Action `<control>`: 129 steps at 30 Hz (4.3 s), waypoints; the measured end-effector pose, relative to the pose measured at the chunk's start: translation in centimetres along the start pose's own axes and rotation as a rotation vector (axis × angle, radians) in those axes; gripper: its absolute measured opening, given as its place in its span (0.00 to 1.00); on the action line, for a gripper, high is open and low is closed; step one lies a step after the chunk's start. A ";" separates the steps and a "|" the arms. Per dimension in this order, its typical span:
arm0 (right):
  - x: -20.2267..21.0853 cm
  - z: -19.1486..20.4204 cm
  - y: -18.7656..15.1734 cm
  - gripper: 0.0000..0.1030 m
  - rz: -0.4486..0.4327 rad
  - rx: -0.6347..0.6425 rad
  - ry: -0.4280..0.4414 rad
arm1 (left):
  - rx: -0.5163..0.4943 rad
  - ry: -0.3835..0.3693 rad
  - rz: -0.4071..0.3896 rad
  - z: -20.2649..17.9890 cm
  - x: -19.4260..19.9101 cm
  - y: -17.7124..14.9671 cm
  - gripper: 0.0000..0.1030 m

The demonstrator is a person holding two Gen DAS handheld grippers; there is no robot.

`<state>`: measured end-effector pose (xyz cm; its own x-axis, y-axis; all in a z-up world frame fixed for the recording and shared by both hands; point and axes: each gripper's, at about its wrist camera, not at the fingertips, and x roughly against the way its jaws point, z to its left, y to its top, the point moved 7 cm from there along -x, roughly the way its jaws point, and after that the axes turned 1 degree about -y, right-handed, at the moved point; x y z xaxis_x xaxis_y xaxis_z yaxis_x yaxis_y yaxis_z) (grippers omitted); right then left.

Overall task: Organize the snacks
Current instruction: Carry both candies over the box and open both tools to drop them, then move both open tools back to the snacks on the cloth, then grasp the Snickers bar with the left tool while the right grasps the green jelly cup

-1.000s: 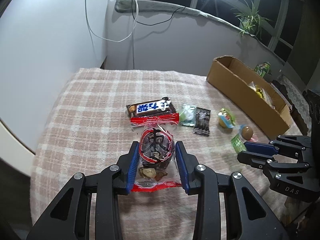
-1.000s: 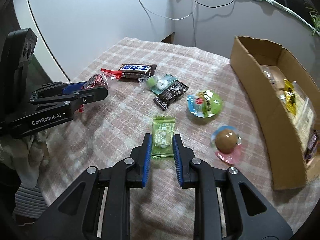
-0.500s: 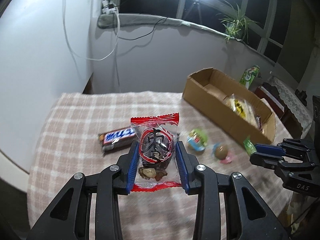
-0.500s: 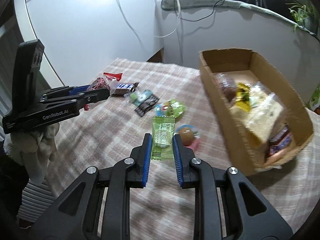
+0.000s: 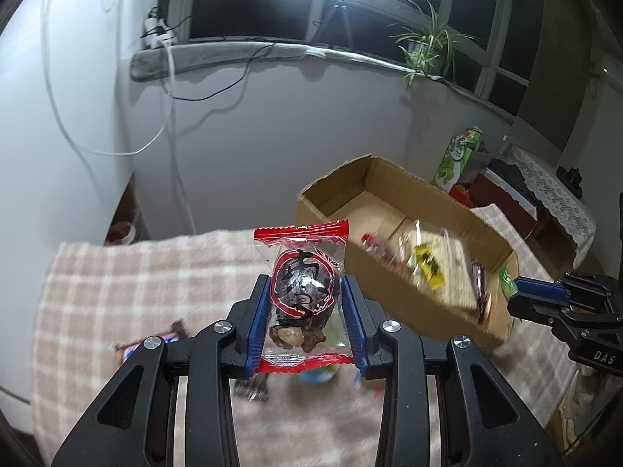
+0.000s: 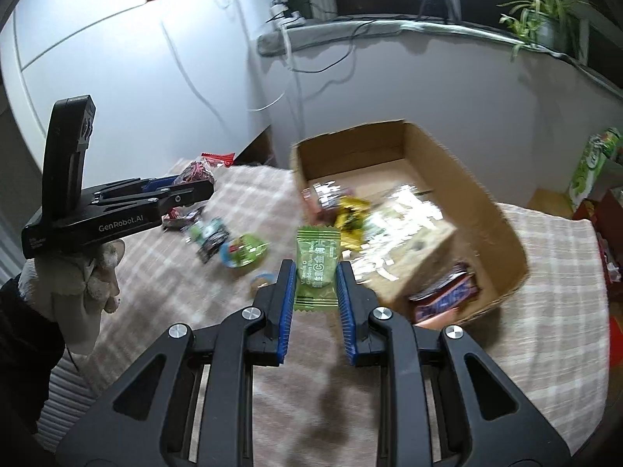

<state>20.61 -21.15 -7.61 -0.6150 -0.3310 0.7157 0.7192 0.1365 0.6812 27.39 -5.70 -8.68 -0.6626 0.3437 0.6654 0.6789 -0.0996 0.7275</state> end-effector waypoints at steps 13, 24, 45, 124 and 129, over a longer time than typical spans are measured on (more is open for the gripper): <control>-0.8 -5.6 0.8 0.22 -0.007 -0.062 -0.052 | -0.040 -0.038 0.021 -2.9 -5.2 3.7 0.33; -1.9 -7.7 0.5 0.22 0.008 -0.093 -0.062 | -0.047 -0.043 0.056 -3.9 -8.7 4.7 0.33; -2.6 -7.7 0.5 0.63 0.009 -0.086 -0.086 | -0.077 -0.049 0.061 -5.3 -9.7 5.0 0.51; -12.6 10.1 -1.5 0.66 0.193 0.075 0.067 | 0.153 -0.030 0.210 14.5 -2.7 -5.6 0.50; -13.5 10.3 -1.6 0.66 0.201 0.079 0.058 | 0.121 -0.032 0.217 13.6 -1.8 -6.6 0.50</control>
<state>24.47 -7.30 -16.76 -0.4402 -0.3429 0.8299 0.7966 0.2775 0.5371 28.41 7.07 -16.96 -0.4879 0.3561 0.7970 0.8384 -0.0629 0.5414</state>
